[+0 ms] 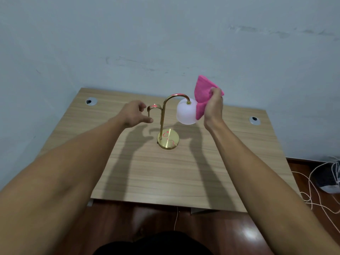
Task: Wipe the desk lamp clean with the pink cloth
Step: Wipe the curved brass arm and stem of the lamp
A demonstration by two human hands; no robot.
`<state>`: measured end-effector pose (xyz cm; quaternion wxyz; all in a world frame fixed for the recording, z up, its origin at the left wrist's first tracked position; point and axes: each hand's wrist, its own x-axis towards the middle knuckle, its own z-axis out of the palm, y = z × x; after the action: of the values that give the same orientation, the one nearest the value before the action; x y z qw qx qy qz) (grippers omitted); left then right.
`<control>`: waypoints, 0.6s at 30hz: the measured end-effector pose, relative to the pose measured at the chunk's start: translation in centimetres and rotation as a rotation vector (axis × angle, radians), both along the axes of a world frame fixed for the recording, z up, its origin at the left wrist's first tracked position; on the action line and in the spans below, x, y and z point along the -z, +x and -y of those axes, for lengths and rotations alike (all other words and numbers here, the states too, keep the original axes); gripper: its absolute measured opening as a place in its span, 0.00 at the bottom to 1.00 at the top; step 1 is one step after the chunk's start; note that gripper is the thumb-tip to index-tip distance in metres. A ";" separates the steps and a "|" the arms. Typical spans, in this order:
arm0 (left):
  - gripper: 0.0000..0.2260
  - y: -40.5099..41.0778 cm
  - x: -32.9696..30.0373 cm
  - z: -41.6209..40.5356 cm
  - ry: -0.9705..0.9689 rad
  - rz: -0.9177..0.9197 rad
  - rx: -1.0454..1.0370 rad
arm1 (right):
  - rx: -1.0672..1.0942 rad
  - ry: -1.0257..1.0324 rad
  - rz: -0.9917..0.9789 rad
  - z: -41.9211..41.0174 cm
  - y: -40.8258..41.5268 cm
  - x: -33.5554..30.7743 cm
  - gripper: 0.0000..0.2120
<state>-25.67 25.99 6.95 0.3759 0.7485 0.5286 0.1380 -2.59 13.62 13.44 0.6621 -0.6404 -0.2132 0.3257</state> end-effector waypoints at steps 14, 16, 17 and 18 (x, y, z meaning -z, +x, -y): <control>0.11 0.9 2.8 0.2 -0.039 0.154 0.031 | -0.451 -0.137 1.540 -1.6 -5.0 6.1 0.23; 0.11 1.0 2.6 0.0 -0.030 0.137 0.055 | -0.352 -0.067 1.428 -1.6 -5.1 6.2 0.21; 0.11 1.0 2.5 0.0 -0.028 0.131 0.062 | -0.267 -0.014 1.286 -1.5 -5.4 6.1 0.20; 0.11 1.0 2.4 -0.1 -0.028 0.125 0.068 | -0.172 0.022 1.123 -1.6 -5.8 5.8 0.18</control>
<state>-24.63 26.09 4.57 0.4231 0.7505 0.4804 0.1643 -8.36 15.20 7.66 0.4250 -0.6886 -0.5873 -0.0143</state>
